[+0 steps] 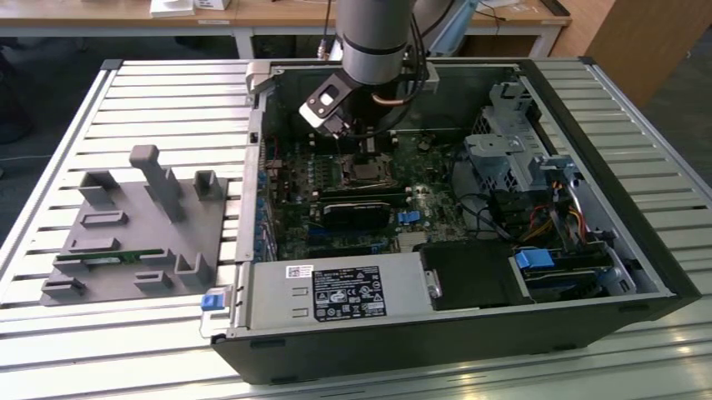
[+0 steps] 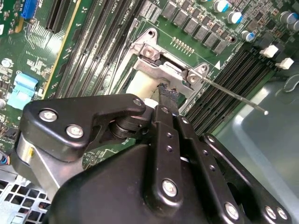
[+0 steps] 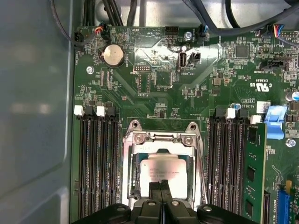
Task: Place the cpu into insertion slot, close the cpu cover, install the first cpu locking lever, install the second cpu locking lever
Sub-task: 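Close the cpu cover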
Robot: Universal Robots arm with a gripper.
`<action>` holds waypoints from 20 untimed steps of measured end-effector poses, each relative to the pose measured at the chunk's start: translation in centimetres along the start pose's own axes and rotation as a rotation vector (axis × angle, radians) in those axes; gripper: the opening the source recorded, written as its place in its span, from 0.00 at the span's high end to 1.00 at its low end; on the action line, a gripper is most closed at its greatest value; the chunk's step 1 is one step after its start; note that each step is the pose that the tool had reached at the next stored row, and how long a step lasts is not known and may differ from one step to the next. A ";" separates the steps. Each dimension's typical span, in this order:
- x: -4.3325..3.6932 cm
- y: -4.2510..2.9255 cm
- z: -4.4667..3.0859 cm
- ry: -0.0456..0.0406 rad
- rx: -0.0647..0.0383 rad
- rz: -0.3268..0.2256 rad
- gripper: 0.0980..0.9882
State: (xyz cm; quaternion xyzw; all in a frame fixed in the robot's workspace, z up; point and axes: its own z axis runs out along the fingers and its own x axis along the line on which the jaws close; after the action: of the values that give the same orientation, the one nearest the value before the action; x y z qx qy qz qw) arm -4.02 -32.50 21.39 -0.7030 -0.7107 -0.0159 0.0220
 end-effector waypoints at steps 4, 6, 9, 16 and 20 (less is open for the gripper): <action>0.00 -0.53 0.16 -0.0001 0.000 0.000 0.97; 0.00 -0.71 0.26 0.0001 0.000 0.000 0.97; -0.02 -0.87 0.50 0.0000 0.000 0.000 0.97; -0.04 -0.93 1.08 -0.0001 0.000 0.000 0.97; -0.07 -0.77 1.45 -0.0008 0.001 0.000 0.97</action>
State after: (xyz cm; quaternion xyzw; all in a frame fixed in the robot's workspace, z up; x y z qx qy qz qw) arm -4.80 -32.50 19.94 -0.7030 -0.7107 -0.0154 0.0220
